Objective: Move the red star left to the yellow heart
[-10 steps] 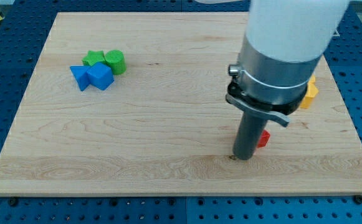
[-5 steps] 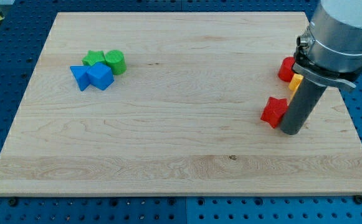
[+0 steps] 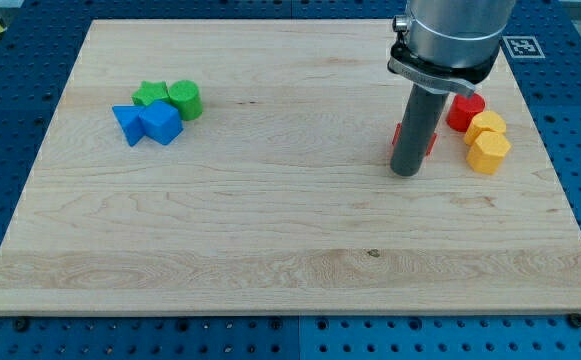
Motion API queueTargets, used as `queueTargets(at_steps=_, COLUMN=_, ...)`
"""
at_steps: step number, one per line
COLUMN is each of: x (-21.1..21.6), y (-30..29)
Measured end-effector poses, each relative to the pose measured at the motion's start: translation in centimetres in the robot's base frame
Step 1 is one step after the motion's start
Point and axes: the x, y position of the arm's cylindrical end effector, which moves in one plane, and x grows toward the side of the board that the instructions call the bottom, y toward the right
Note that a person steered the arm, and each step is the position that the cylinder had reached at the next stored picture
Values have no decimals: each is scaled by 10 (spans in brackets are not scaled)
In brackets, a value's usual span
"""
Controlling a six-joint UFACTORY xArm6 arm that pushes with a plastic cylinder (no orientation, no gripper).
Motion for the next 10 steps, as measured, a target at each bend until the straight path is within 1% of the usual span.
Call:
queueTargets(at_steps=1, x=-23, y=-6)
queueTargets(at_steps=2, x=-38, y=-29)
queueTargets(at_steps=3, x=-63, y=-47)
queueTargets(at_steps=4, x=-71, y=-48)
queueTargets(at_steps=7, x=-49, y=-30)
queueTargets(at_steps=9, x=-48, y=14)
queueTargets(at_steps=10, x=-48, y=18)
